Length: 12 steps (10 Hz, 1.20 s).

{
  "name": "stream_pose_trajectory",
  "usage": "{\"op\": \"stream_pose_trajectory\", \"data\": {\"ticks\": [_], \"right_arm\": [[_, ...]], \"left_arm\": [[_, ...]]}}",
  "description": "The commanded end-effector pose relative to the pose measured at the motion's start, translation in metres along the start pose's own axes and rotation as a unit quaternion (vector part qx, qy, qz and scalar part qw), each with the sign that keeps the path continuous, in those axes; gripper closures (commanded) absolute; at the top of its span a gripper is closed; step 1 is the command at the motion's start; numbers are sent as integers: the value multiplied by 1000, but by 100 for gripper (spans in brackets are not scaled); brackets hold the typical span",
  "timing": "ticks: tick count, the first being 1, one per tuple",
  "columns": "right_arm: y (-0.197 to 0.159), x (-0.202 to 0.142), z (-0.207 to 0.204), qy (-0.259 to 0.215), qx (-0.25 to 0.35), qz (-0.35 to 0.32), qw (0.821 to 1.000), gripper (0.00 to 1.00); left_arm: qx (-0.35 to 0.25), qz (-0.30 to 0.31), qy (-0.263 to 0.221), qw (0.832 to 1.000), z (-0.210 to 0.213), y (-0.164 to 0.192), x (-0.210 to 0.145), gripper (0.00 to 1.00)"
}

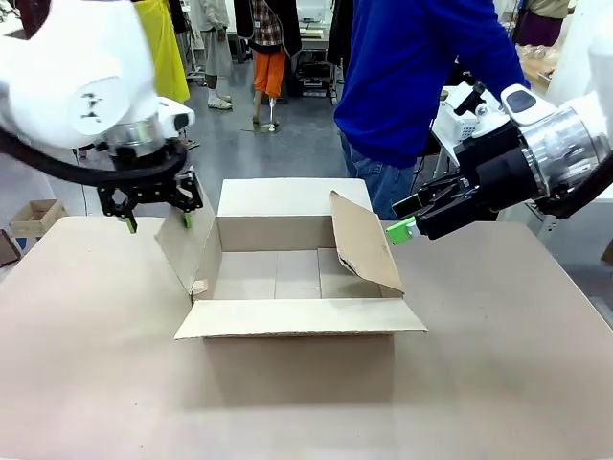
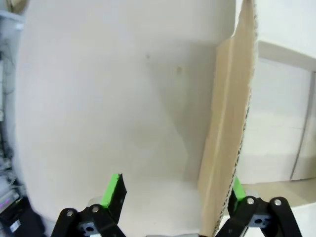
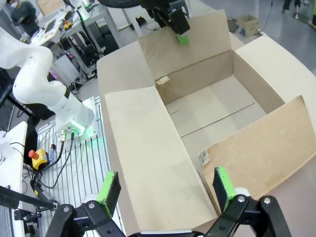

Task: Pack the gift set into the box.
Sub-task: Place both hands on the side flaps of the Package Box and spread them outward.

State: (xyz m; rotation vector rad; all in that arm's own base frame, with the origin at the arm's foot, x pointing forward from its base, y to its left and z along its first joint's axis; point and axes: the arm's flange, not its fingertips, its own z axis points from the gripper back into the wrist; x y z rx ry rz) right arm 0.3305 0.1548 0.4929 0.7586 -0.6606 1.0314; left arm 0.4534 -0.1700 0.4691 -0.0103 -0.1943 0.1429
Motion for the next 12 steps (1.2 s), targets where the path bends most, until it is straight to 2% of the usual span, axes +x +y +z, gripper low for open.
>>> {"op": "stream_pose_trajectory", "data": {"ticks": [1, 3, 6, 7, 11, 12], "right_arm": [[2, 3, 2, 7, 0, -6, 1000, 0], [2, 3, 2, 7, 0, -6, 1000, 0], [2, 3, 2, 7, 0, -6, 1000, 0], [2, 3, 2, 7, 0, -6, 1000, 0], [0, 0, 0, 0, 0, 0, 1000, 0], [9, 33, -15, 69, -17, -16, 997, 0]], "left_arm": [[-76, -4, 16, 997, -16, 41, -6, 0], [-152, -2, 23, 988, -36, 82, -4, 0], [-290, -33, 43, 955, -71, 113, 3, 0], [-187, 0, 21, 982, -48, 98, 1, 0], [-187, 0, 21, 982, -48, 98, 1, 0], [-187, 0, 21, 982, -48, 98, 1, 0]]}}
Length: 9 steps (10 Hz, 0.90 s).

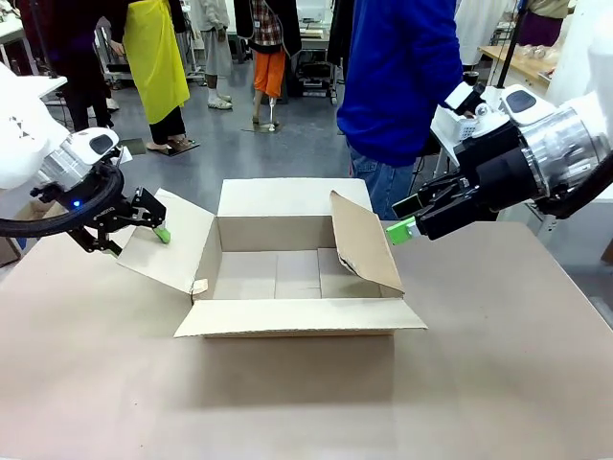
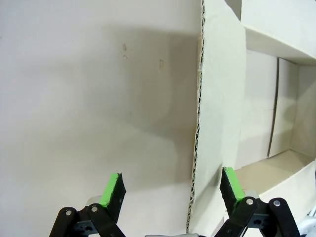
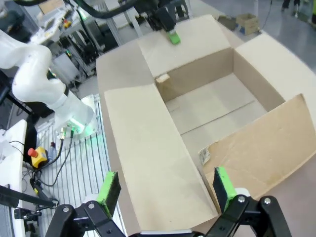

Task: Pack the gift set into the box.
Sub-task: Place both hands on the side flaps of the Package Box and spread them outward.

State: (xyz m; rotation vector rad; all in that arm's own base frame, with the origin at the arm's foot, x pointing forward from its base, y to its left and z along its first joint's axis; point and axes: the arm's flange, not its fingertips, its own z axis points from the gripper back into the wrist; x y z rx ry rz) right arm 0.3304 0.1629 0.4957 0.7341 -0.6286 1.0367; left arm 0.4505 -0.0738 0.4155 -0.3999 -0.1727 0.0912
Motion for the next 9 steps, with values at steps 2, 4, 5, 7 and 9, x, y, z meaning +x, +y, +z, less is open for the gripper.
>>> {"op": "stream_pose_trajectory", "data": {"ticks": [2, 4, 5, 7, 9], "right_arm": [[26, 101, -36, 183, -29, -68, 980, 0], [31, 138, -64, 302, -66, -134, 941, 0], [31, 156, -84, 356, -109, -180, 911, 0], [34, 172, -115, 403, -157, -224, 874, 0], [25, 179, -156, 357, -299, -253, 848, 0]], "left_arm": [[6, 5, -3, 1000, 5, -1, 0, 0], [6, 5, -3, 1000, 5, -1, 0, 0], [6, 5, -3, 1000, 5, -1, 0, 0], [6, 5, -3, 1000, 5, -1, 0, 0], [6, 5, -3, 1000, 5, -1, 0, 0]]}}
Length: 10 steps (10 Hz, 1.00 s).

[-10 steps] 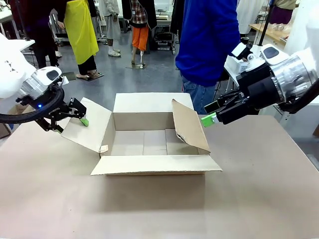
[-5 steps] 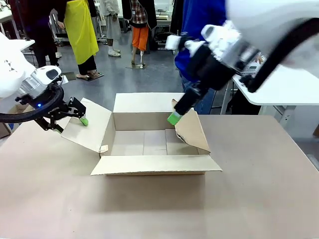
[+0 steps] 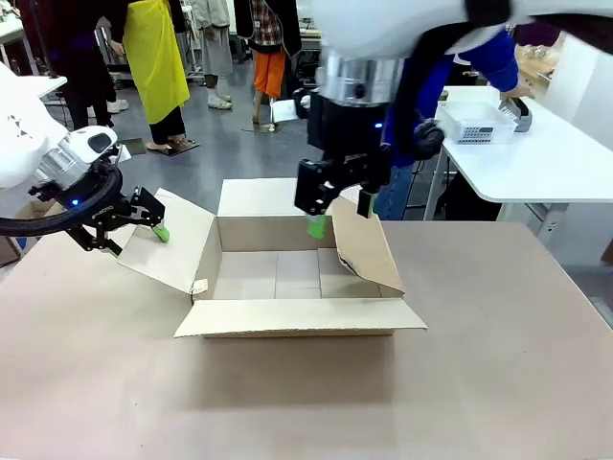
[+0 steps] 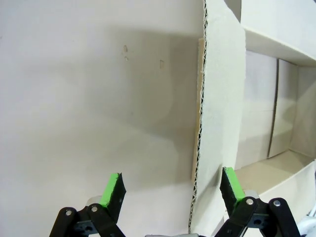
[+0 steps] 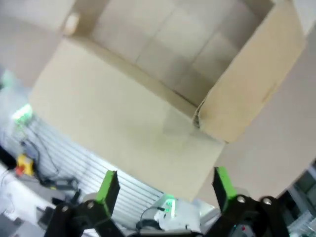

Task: Pack the gift set into the box.
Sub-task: Place both hands on the side flaps of the Package Box and spread them outward.

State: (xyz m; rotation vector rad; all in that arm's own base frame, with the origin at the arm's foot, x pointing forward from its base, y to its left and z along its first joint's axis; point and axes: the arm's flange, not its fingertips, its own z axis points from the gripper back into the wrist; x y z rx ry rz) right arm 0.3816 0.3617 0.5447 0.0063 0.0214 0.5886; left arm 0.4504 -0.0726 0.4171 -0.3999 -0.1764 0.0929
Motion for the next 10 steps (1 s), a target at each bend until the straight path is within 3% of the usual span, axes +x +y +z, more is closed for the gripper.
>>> {"op": "stream_pose_trajectory", "data": {"ticks": [1, 2, 3, 4, 5, 6, 9, 10], "right_arm": [[8, 31, -21, -76, -107, -64, 989, 0], [0, 0, 0, 0, 0, 0, 1000, 0], [0, 0, 0, 0, 0, 0, 1000, 0], [9, 20, -13, -35, -37, -27, 998, 0], [6, 32, -26, -58, -117, -150, 980, 0], [-7, 43, -48, -58, -108, -212, 970, 0], [-34, 60, -97, -98, -138, -331, 928, 0], [-39, 67, -113, -90, -170, -363, 912, 0]], "left_arm": [[6, 5, -1, 1000, 3, -1, 0, 0], [6, 5, -1, 1000, 3, -1, 0, 0], [6, 5, -1, 1000, 3, -1, 0, 0], [6, 5, -1, 1000, 3, -1, 0, 0], [6, 5, -1, 1000, 3, -1, 0, 0], [6, 5, -1, 1000, 3, -1, 0, 0], [6, 5, -1, 1000, 3, -1, 0, 0], [6, 5, -1, 1000, 3, -1, 0, 0]]}}
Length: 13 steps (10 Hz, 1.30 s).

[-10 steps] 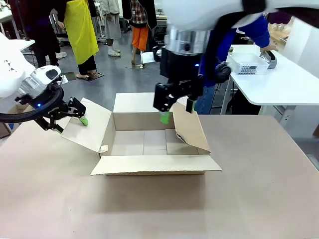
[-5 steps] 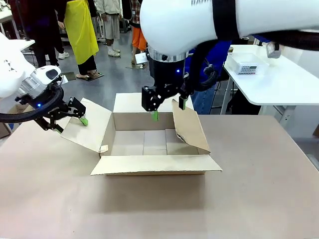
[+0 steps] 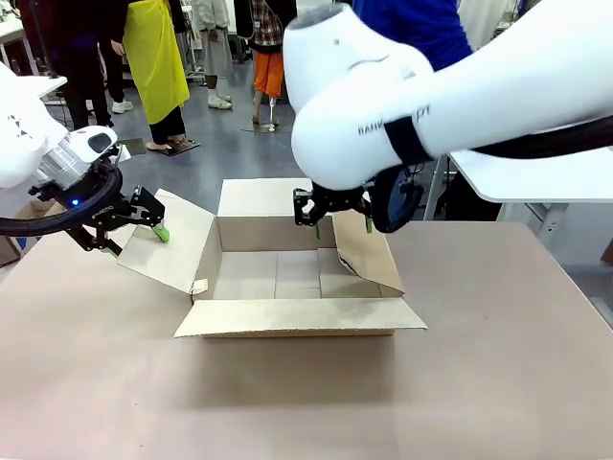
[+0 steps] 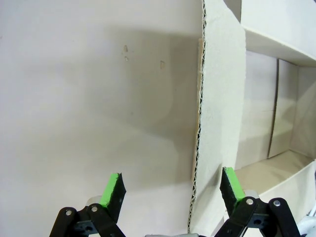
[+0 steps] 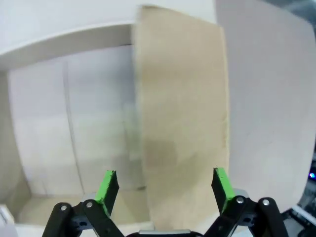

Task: Pack the gift set into the box.
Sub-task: Place both hands on the side flaps of the Package Box and spread them outward.

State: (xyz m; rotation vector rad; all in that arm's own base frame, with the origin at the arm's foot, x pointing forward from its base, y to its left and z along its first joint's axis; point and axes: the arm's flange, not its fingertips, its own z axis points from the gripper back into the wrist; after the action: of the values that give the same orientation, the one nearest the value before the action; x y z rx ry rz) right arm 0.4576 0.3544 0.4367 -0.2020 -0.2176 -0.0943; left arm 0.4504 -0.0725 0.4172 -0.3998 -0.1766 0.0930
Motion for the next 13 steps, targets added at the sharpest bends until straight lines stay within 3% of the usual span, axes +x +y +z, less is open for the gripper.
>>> {"op": "stream_pose_trajectory", "data": {"ticks": [1, 3, 6, 11, 13], "right_arm": [[17, 1, -19, -12, -50, -40, 998, 0], [20, 8, -40, -26, -88, -65, 994, 0], [2, 11, -23, -36, -96, -79, 992, 0], [-87, 16, 9, -7, -89, -119, 989, 0], [-137, 21, -3, 38, -31, -134, 990, 0]], "left_arm": [[6, 5, -1, 1000, 3, -1, 0, 0], [6, 5, -1, 1000, 3, -1, 0, 0], [6, 5, -1, 1000, 3, -1, 0, 0], [6, 5, -1, 1000, 3, -1, 0, 0], [6, 5, -1, 1000, 3, -1, 0, 0]]}}
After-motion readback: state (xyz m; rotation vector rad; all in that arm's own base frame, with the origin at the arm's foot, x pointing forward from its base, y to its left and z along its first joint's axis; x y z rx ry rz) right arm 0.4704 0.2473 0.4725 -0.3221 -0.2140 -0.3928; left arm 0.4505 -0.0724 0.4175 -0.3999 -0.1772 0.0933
